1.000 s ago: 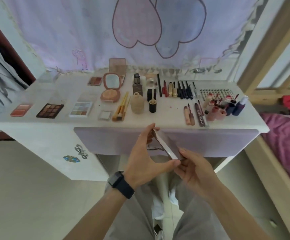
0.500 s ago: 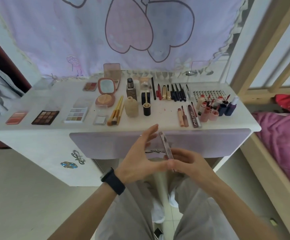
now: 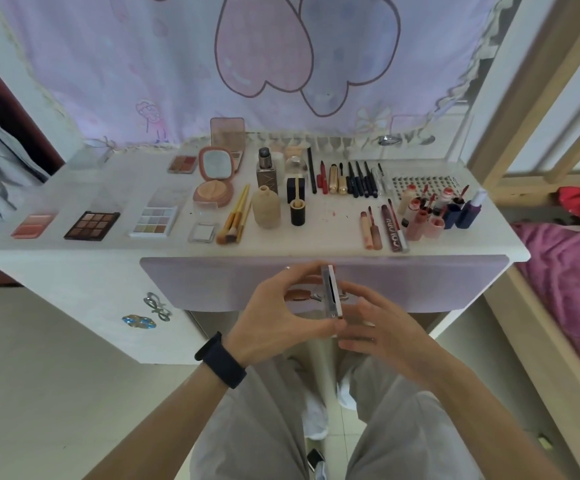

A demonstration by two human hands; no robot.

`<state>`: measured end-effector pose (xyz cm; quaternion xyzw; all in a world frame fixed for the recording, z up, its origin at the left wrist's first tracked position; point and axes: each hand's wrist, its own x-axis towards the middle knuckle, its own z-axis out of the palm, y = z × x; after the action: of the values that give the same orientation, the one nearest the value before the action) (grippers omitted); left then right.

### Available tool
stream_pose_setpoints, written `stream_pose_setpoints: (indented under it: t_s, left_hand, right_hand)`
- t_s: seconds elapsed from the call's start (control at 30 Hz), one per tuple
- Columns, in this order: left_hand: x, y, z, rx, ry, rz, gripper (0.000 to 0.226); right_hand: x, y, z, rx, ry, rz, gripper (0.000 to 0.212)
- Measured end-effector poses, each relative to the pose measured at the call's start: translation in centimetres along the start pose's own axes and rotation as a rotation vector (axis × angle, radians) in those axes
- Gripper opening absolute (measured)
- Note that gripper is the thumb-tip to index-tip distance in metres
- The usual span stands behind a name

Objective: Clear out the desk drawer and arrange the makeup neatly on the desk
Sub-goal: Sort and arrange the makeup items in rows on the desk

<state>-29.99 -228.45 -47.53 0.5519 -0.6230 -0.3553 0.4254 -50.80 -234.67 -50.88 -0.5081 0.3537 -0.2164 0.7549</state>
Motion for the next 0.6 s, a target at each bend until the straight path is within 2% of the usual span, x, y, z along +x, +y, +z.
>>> stream_pose_setpoints:
  t_s: [0.1,0.27,0.37,0.43,0.6]
  left_hand:
    - [-0.1,0.2,0.3,0.066,-0.038,0.082,0.073]
    - [-0.4,0.4,0.3,0.16,-0.082,0.098,0.077]
    - [-0.8,0.3,0.1,-0.025,-0.171,-0.091,0.079]
    - [-1.0,0.4,0.3,-0.175,-0.162,-0.243,0.078]
    - [-1.4,0.0,1.3,-0.383,-0.119,-0.368,0.086]
  right_hand:
    - [0.2,0.0,0.3,-0.076,0.046,-0.01,0.091]
    - [0.0,-0.7,0.7,-0.133,0.096,-0.067,0.073]
    - [-0.4,-0.7,1.0,-0.17,0.148,-0.126,0.079]
    - [-0.8,-0.8,1.3,-0.248,0.166,-0.17,0.078]
    - [-1.0,-1.0,1.9,-0.354,0.16,-0.273,0.051]
